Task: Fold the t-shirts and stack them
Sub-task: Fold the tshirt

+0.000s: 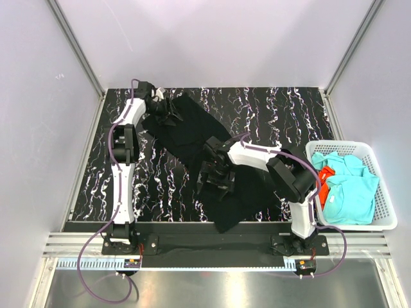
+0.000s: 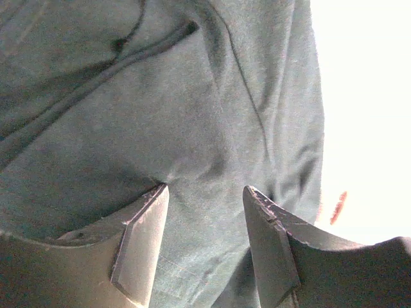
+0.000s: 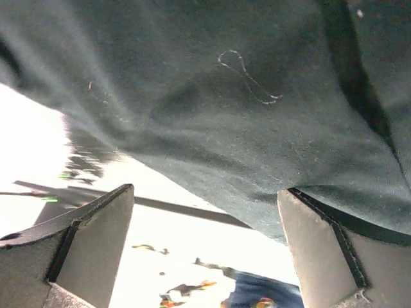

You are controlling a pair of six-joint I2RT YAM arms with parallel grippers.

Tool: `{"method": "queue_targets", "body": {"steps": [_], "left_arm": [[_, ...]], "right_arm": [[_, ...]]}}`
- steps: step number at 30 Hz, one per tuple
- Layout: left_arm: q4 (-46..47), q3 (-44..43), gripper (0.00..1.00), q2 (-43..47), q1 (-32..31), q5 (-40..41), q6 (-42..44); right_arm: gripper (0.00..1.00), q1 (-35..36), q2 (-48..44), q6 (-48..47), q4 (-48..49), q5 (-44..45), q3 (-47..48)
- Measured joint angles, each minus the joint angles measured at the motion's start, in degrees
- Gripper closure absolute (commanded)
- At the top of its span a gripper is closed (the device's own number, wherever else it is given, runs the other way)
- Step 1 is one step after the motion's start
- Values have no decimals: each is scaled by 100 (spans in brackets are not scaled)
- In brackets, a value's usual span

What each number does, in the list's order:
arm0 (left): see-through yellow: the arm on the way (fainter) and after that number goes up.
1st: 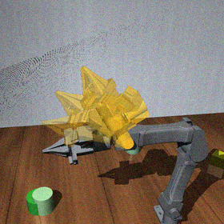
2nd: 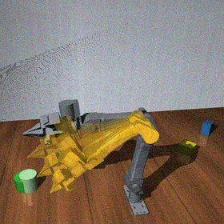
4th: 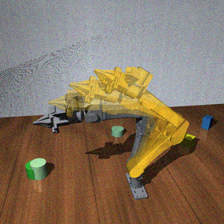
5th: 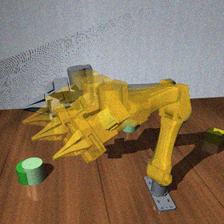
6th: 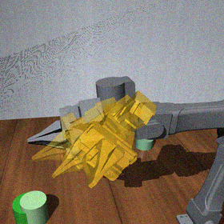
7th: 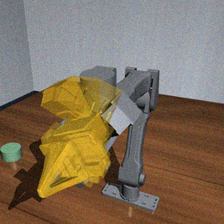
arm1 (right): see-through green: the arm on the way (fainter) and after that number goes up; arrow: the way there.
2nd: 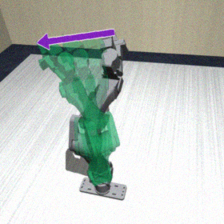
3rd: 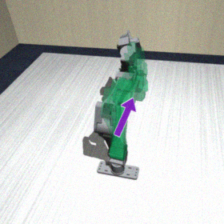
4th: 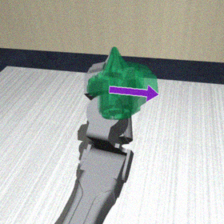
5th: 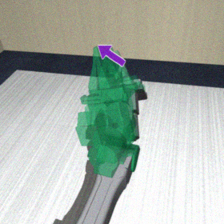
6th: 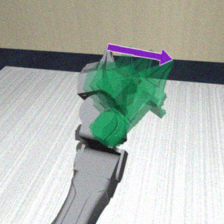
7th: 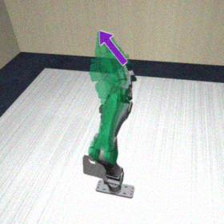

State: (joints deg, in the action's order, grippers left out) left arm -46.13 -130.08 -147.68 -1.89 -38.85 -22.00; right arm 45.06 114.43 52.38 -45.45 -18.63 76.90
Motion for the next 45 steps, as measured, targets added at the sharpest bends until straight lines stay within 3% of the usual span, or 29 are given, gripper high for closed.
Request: {"method": "queue_targets", "body": {"steps": [7,13,18,25,28,33,37,41,45], "left_arm": [[970,-461,43,-601,-122,-955,-988],[2774,-481,44,-986,-234,-1274,-2114],[4063,-507,43,-1290,-247,-1445,-3016],[4358,-426,37,-1132,-192,-1329,-3115],[4218,306,35,-356,-142,-1185,-2933],[3679,2026,32,2068,-120,-678,-2111],[3292,2605,41,3633,-326,-190,-1320],[3386,3541,41,4301,-872,798,-1005],[3123,3987,42,3762,-1556,1862,-946]], "right_arm": [[0,457,264,1169,1178,-487,208],[0,874,625,1519,1764,-743,603],[0,920,629,1320,1818,-752,634],[0,916,577,9,1294,-608,1156],[0,916,389,-828,603,-197,1615],[0,885,-621,-1871,-468,918,1849],[0,472,-1696,-2011,-804,1246,1338],[0,-356,-2221,-2006,-1016,1344,831],[0,-647,-2601,-2055,-1158,1355,400]]}}
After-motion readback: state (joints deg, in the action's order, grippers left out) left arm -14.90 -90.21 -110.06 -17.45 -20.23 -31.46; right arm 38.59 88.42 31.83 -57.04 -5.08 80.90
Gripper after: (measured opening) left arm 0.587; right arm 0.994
